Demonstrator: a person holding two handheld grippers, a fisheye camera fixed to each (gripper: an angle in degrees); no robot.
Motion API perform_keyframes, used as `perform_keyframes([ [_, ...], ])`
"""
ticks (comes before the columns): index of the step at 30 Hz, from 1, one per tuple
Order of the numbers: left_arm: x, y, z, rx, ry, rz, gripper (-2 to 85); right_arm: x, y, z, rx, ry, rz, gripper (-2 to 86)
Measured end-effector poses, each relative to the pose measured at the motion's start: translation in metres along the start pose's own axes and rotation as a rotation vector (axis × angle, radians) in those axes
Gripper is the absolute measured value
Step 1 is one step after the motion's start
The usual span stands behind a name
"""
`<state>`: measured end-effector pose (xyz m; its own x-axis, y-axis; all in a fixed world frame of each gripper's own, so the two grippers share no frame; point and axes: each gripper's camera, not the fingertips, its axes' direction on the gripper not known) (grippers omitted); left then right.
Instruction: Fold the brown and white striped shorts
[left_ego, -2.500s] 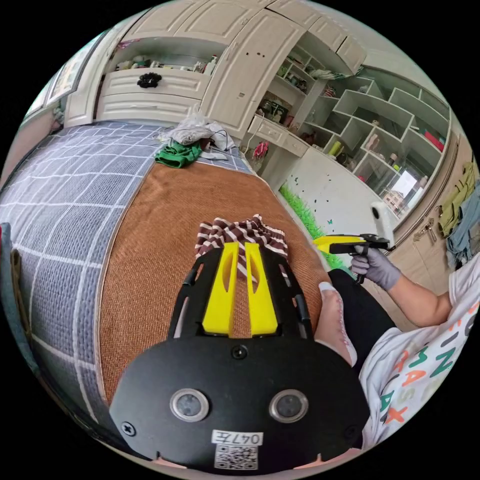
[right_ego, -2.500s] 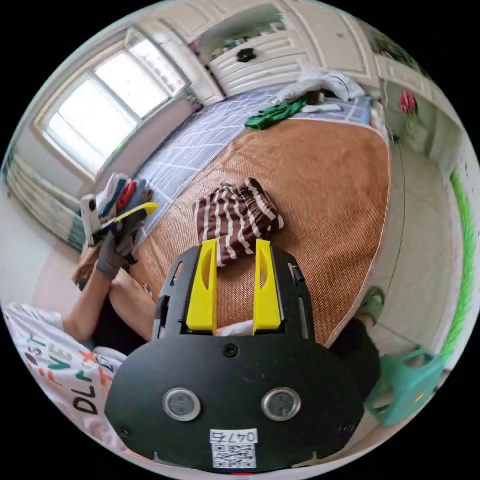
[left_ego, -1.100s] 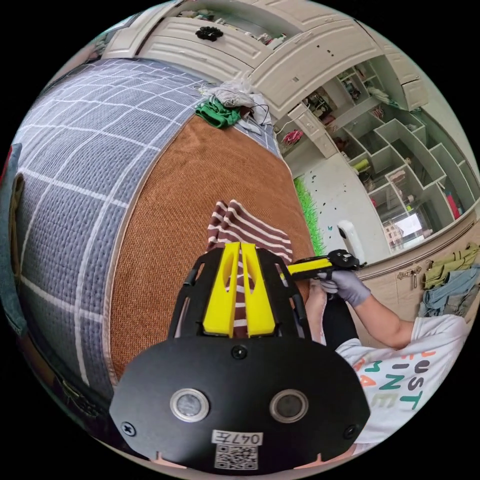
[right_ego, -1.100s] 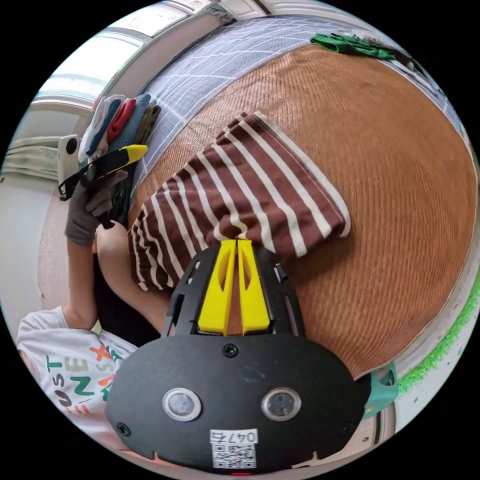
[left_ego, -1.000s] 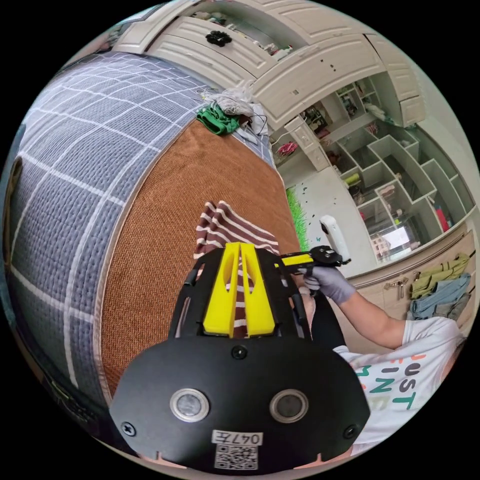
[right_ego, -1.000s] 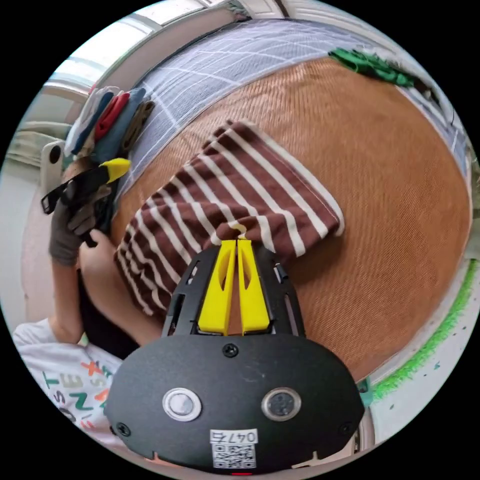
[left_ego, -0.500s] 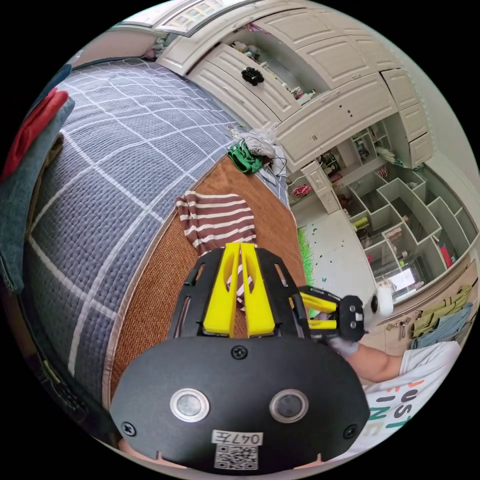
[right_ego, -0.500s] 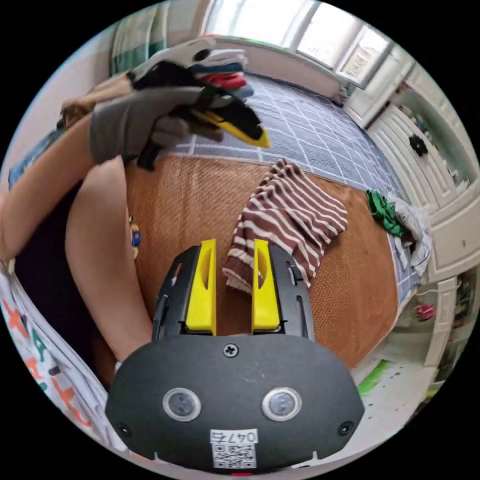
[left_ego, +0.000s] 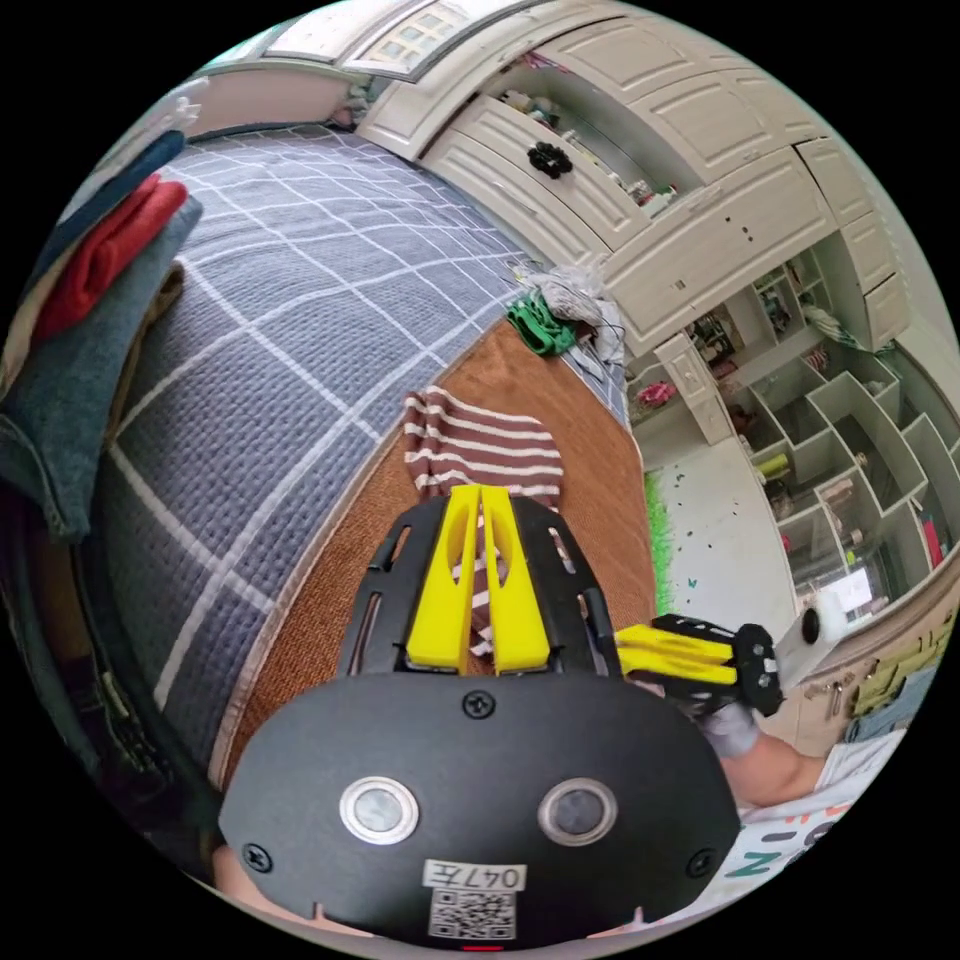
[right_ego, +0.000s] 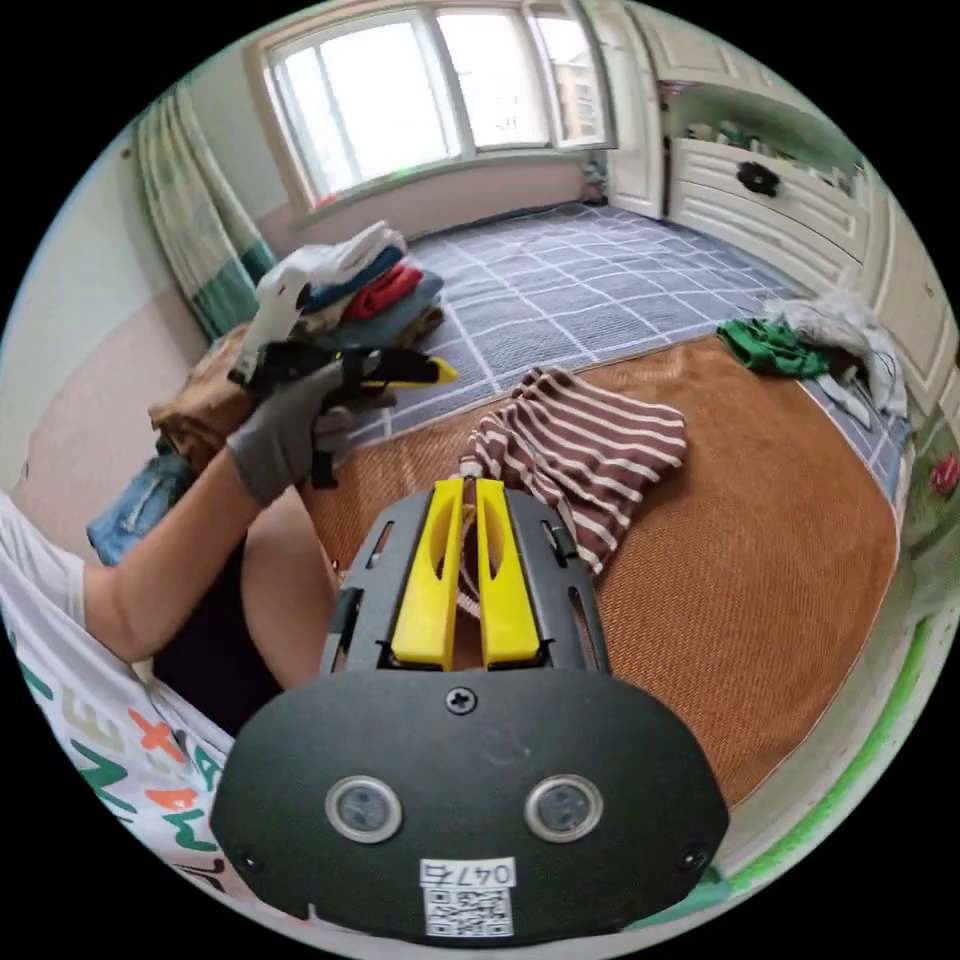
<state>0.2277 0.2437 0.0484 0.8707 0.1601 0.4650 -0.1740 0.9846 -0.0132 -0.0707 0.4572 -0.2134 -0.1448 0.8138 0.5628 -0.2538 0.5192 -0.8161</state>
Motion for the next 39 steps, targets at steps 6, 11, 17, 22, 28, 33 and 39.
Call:
perform_keyframes([
  [6,0.101,-0.001,0.014,-0.074,0.044,0.284,0.5,0.148,0.104,-0.106,0.221,0.125,0.58,-0.3],
  [11,0.256,0.047,0.074,-0.314,0.137,0.767,7.2,0.2,0.195,-0.099,0.032,0.152,0.776,0.8],
  [17,0.384,0.171,0.137,-0.468,-0.028,1.236,11.0,0.217,0.224,-0.123,0.056,0.236,0.701,3.5],
  [22,0.389,0.19,0.173,-0.543,-0.116,1.309,10.7,0.222,0.219,-0.124,0.044,0.146,0.526,2.1],
  [28,0.353,0.111,0.159,-0.631,-0.005,1.038,1.4,0.222,0.21,-0.095,-0.104,0.296,0.357,3.5],
  [33,0.248,0.004,0.048,-0.391,0.169,0.478,6.6,0.239,0.225,-0.098,-0.126,0.25,0.356,6.0],
  [39,0.089,0.034,0.053,-0.386,0.325,-0.199,16.6,0.263,0.251,-0.108,-0.072,0.192,0.408,7.7],
])
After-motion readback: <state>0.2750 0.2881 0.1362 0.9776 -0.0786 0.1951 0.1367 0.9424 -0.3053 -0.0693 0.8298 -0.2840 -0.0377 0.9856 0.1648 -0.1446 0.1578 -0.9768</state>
